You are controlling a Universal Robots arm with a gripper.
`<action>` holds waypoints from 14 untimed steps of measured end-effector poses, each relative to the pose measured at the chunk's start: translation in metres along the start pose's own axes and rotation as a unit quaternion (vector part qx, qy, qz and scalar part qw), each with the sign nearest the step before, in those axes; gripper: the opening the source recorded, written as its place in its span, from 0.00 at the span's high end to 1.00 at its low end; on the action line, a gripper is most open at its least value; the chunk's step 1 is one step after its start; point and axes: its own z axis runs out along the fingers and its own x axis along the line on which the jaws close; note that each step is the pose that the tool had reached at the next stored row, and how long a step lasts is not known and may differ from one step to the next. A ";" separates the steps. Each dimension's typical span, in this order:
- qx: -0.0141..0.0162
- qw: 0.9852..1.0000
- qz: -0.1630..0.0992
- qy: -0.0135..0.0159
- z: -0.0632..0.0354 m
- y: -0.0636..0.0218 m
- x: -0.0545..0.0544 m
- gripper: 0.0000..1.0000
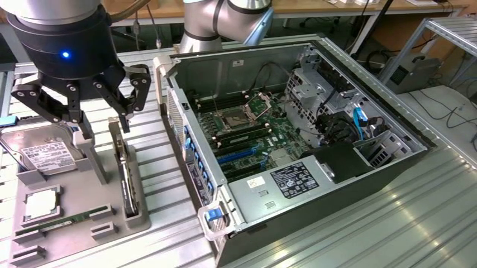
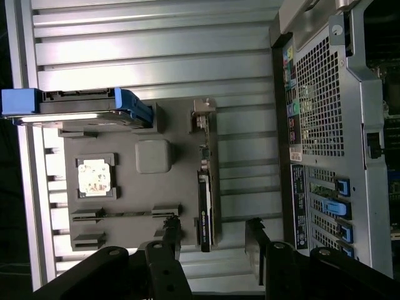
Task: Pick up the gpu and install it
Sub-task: 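Pick up the gpu and move the gpu toward the slot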
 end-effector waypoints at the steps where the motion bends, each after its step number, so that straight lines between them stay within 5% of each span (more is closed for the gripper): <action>1: 0.000 1.000 0.000 0.000 0.0004 0.0000 0.000 0.46; 14: 0.000 1.000 0.000 0.000 0.0140 -0.0006 0.000 0.46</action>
